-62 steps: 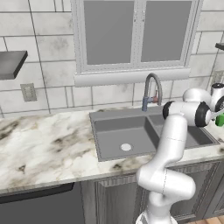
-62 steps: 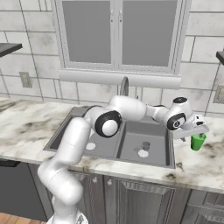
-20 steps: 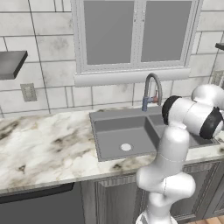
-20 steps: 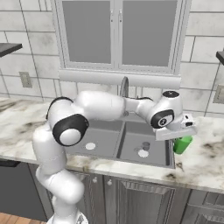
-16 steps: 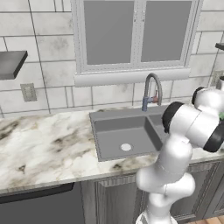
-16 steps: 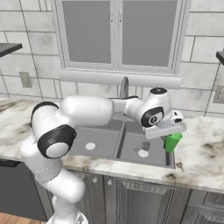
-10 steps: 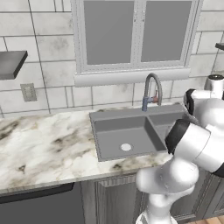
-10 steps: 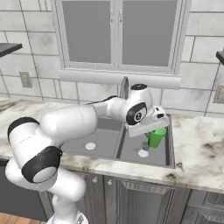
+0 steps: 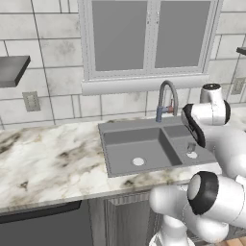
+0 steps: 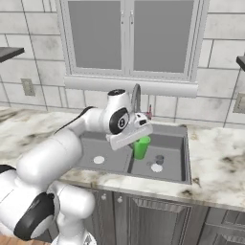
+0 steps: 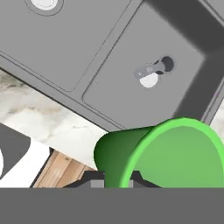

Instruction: Move any existing items from the left basin to the right basin for drying. Then move the cup from the counter to the left basin of the sink for washing.

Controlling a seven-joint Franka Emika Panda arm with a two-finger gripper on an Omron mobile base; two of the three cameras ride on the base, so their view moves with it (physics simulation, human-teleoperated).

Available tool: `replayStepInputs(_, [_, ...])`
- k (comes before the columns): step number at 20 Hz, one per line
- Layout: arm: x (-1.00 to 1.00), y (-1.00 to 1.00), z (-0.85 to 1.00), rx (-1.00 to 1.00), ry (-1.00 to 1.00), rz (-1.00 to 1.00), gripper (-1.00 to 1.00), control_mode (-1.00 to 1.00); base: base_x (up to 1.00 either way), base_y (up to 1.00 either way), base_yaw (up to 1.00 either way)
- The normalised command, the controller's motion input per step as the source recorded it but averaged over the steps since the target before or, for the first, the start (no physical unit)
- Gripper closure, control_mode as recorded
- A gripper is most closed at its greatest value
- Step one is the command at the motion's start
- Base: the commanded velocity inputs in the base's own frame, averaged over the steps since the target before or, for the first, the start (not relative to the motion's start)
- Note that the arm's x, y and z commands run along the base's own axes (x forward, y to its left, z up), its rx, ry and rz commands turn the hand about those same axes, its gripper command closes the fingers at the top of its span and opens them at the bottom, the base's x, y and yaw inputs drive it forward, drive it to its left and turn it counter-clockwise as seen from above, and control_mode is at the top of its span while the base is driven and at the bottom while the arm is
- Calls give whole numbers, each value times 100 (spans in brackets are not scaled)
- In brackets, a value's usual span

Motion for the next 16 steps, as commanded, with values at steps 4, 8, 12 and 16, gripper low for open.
replayStepInputs(4, [0,100,1,0,10,13,100,-100,0,0,0])
replayStepInputs(8, [0,99,0,2,7,11,100,-100,0,0,0])
replayStepInputs(12, [13,89,1,2,5,9,100,-100,0,0,0])
replayStepInputs(16, [26,70,0,3,4,8,100,-100,0,0,0])
